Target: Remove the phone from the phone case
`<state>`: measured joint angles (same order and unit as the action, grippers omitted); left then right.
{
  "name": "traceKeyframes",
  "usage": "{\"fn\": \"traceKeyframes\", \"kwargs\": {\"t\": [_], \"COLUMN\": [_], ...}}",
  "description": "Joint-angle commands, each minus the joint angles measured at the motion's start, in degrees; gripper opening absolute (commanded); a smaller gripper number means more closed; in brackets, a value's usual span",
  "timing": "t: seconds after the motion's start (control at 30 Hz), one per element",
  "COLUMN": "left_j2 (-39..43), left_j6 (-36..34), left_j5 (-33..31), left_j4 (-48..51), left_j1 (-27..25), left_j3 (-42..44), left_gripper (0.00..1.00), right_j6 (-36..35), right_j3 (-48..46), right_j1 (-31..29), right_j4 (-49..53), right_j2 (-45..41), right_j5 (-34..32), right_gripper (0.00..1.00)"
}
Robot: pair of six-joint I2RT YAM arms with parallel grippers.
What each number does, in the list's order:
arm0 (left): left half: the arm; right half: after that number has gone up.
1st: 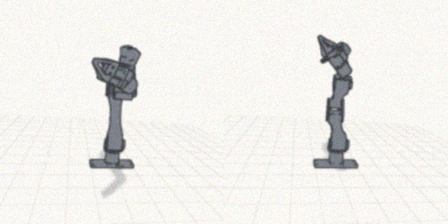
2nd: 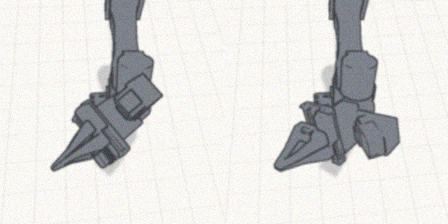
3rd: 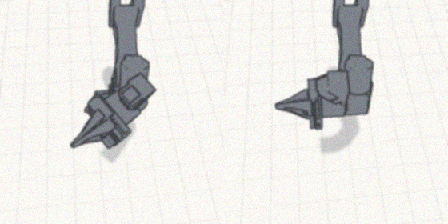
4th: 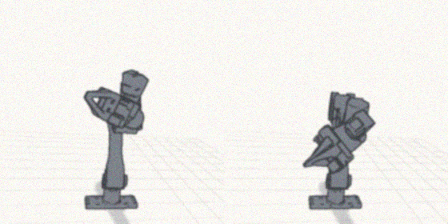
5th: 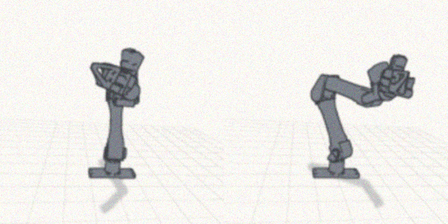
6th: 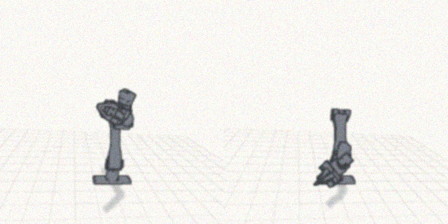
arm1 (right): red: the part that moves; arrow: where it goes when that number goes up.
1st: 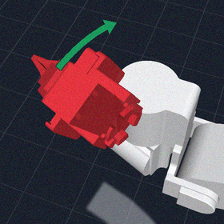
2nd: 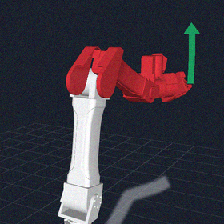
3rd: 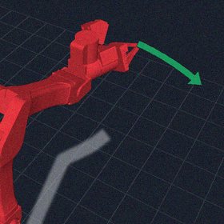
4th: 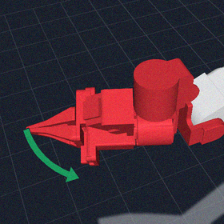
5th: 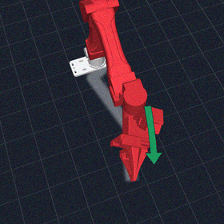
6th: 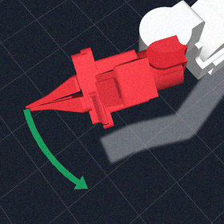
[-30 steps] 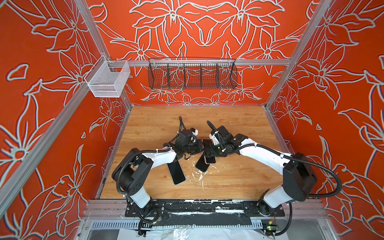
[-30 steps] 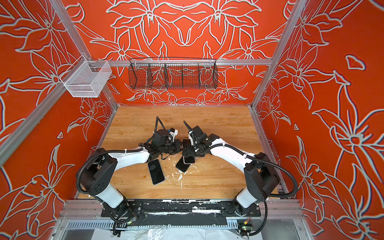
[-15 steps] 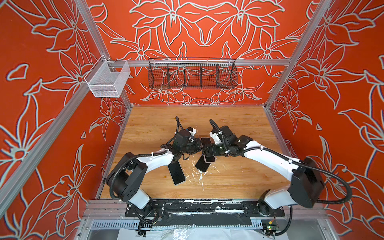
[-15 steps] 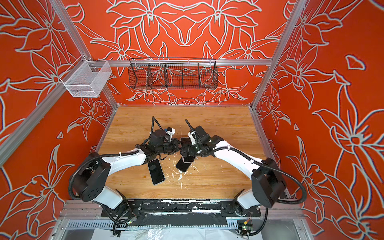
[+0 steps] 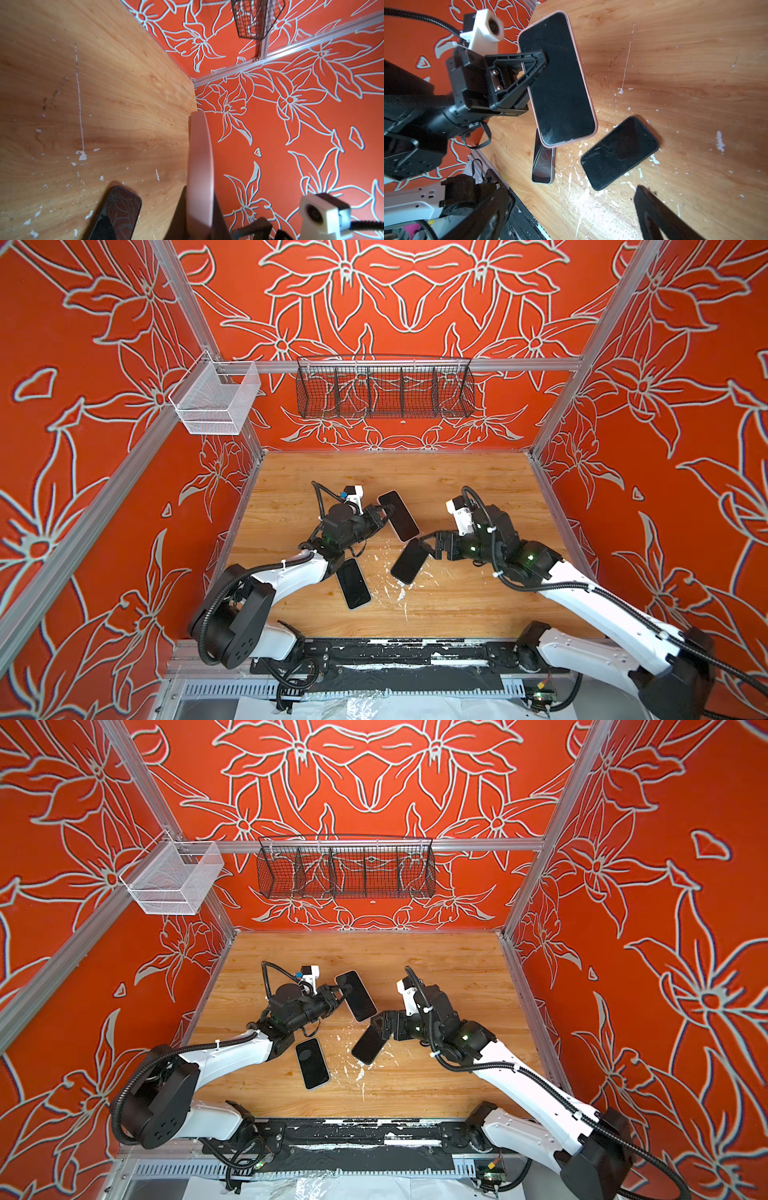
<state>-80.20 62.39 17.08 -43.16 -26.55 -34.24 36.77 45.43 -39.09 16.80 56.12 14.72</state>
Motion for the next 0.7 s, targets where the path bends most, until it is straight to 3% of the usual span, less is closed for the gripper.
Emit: {"fn": "traceKeyframes", "kwargs": {"t": [0.0,0.23,0.37,0.5,0.67], "left_j2": [0.95,-3.69,-8.88,-11.18,-12.05], "left_j6": [3.87,11.35,16.79,18.41,18.03], "left_j5": [-2.93,-8.38,-9.61,-8.7,-9.02], "left_j4": [-14.51,-30.07,-38.19,-38.21,-38.13], "left_j1": [0.18,0.18,0.18,0.18,0.16], "left_j3": [0.09,4.38,4.74,3.35,2.46], "left_gripper": [0.0,0.0,0.0,0.0,0.0], "right_j6": [5.9,12.08,17.01,17.76,18.03], "right_j3": [-2.92,-6.46,-9.29,-9.28,-9.25], "right_j1": [0.41,0.77,0.71,0.34,0.07], "right_j4": [-8.81,-18.82,-28.99,-32.22,-33.67], "right_j2": [-2.55,-1.38,1.66,4.46,6.46], "right_j5": [2.05,5.0,6.38,6.68,5.38], "right_gripper": [0.92,0.91,0.83,0.75,0.72]}}
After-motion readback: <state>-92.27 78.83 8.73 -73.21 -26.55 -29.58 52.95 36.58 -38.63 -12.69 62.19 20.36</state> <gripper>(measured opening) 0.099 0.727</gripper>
